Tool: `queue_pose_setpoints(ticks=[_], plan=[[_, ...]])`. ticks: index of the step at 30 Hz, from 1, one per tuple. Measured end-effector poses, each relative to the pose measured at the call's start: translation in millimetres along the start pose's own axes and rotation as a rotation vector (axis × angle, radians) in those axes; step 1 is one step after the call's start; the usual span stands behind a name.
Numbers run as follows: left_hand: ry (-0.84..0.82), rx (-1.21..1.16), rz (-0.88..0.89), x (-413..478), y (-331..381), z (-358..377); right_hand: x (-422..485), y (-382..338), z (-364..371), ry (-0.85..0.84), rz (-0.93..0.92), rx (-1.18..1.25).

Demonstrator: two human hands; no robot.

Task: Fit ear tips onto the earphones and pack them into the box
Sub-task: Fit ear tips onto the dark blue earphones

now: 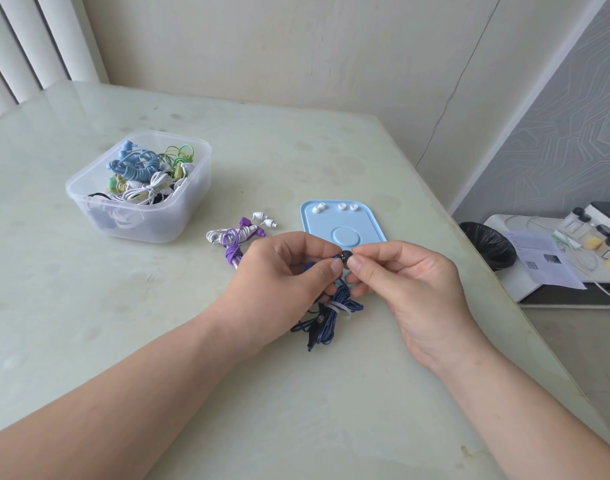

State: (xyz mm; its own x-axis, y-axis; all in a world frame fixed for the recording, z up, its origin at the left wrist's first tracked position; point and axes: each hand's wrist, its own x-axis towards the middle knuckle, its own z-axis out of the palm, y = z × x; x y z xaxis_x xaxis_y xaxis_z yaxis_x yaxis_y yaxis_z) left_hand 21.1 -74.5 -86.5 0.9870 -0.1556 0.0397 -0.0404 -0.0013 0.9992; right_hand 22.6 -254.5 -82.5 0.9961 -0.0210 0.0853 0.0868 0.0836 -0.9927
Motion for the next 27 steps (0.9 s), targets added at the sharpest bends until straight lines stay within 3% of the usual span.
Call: queue_pose_setpoints(ticks=[27], plan=[[-0.003,0.021,0.02,-0.1,-1.0,-0.4,1.3,-1.8,-3.2,-0.06,0.073,0.026]])
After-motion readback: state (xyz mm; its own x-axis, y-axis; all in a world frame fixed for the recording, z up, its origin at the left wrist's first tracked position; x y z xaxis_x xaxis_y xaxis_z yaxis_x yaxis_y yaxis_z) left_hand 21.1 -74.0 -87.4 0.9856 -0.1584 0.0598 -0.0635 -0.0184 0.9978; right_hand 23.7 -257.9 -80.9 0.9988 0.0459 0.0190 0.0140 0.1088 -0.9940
